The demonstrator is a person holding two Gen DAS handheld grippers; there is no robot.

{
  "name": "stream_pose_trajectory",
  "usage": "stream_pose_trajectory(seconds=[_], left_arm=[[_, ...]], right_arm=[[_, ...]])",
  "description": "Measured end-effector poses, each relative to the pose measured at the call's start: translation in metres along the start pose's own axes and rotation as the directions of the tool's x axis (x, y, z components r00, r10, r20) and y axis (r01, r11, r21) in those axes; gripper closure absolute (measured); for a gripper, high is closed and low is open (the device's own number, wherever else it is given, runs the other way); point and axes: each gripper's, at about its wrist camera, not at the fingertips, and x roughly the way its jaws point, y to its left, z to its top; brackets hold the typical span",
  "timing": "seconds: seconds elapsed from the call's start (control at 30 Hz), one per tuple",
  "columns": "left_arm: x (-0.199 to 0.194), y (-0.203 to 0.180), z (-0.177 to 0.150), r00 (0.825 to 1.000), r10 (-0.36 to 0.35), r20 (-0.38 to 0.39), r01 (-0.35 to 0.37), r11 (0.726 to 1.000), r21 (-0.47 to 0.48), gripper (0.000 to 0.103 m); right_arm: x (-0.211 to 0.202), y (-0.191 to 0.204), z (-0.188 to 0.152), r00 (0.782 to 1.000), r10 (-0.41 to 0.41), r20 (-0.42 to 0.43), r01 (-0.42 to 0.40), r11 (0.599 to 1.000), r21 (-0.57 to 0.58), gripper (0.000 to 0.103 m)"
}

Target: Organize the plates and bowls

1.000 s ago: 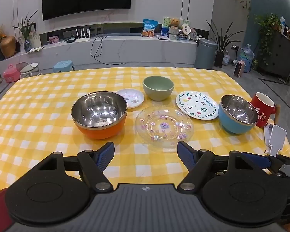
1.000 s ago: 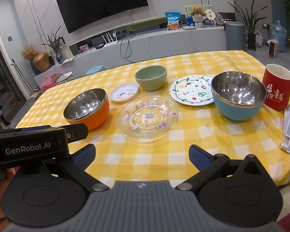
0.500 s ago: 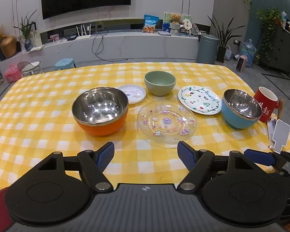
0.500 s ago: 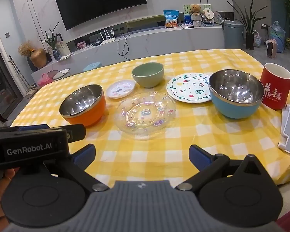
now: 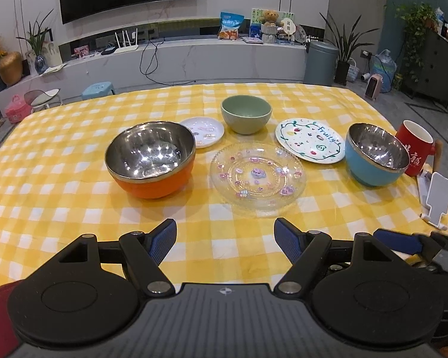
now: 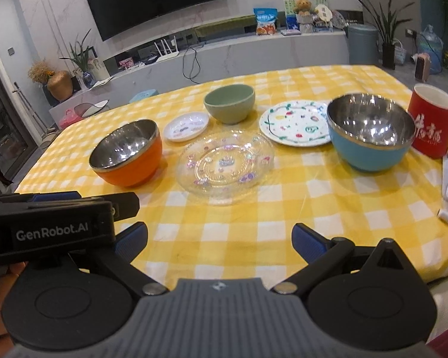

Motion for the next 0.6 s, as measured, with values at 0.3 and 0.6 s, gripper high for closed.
stream_pose_trajectory(seconds=[0.3, 0.6], left_arm=[[0.008, -0.005, -0.003, 1.0, -0.01, -0.019, 0.011, 1.0, 0.015, 0.016], [0.012, -0.005, -0.006, 0.999, 0.002, -0.045, -0.001, 1.0, 0.022, 0.016]], right_arm=[[0.012, -0.004, -0.01, 0.999, -0.043, 0.003, 0.043, 0.999, 0.033, 0.003], [0.018, 0.002, -0.016, 0.998, -0.068, -0.009, 0.068, 0.997, -0.039, 0.003]])
